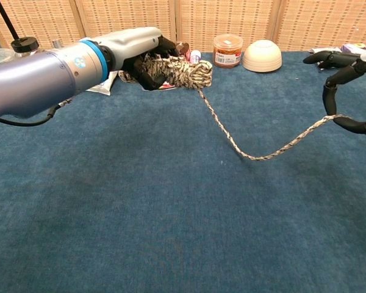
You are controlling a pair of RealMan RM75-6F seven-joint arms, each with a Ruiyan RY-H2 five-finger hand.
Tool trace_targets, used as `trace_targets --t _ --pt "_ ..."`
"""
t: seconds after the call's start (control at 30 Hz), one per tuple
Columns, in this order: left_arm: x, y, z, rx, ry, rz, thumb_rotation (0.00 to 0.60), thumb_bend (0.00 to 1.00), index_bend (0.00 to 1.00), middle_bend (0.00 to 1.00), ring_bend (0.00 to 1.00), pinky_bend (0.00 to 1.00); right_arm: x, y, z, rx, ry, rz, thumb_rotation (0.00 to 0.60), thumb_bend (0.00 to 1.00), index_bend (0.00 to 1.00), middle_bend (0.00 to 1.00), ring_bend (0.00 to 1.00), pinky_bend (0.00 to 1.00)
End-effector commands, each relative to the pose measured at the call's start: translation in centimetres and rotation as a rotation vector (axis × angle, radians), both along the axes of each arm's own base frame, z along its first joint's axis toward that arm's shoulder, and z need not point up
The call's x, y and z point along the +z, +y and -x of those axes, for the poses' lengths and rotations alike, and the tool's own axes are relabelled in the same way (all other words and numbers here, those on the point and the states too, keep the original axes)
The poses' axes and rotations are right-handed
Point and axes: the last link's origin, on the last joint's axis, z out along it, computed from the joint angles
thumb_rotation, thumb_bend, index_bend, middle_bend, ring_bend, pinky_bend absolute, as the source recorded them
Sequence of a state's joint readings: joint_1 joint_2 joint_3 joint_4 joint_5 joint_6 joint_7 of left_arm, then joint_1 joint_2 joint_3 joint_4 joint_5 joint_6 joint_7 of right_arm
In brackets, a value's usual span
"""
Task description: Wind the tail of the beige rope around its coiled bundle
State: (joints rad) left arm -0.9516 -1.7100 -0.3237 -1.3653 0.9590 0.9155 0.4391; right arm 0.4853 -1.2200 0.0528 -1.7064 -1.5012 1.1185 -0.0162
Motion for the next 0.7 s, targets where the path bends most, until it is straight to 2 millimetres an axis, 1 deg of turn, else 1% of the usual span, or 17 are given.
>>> trace_targets --t 0.03,0.13,0.27,0.4,0.53,0.7 --pt "-1.2 -0.1 -0.5 -0.01 0.015 -0.008 0.6 0.54 0.51 0.4 0.37 0.56 0.3 0.5 -1.3 0.022 -0.038 -0.041 0.6 0.59 0.67 0.0 0.0 0.0" --pt "-2.0 -0.2 -1.3 -0.015 0.006 -0.008 0.6 0.54 0.51 0.4 0.37 0.56 0.5 0.7 -2.8 0.047 -0.075 -0.076 0.6 0.59 0.67 0.0 0.0 0.0" --pt "-2.8 -0.3 -2.1 -0.02 -0.002 -0.016 0.6 0.53 0.51 0.4 0.37 0.56 0.9 0.4 -4.6 0.068 -0.126 -0.114 0.6 0.59 0.68 0.0 0.0 0.0" --pt "-3.7 -0.3 -2.8 -0.056 0.036 -0.012 0.6 0.52 0.52 0.41 0.38 0.56 1.3 0.1 -6.9 0.078 -0.201 -0.161 0.6 0.59 0.69 0.0 0.0 0.0" --pt "-4.8 -0.3 -3.0 -0.087 0.074 -0.005 0.6 0.52 0.54 0.43 0.39 0.57 1.5 -0.3 -8.7 0.09 -0.238 -0.195 0.6 0.59 0.69 0.0 0.0 0.0" --pt "-6.0 -0.6 -3.2 -0.106 0.089 -0.007 0.6 0.52 0.54 0.43 0.4 0.58 1.9 -1.4 -11.4 0.086 -0.293 -0.233 0.6 0.59 0.69 0.0 0.0 0.0"
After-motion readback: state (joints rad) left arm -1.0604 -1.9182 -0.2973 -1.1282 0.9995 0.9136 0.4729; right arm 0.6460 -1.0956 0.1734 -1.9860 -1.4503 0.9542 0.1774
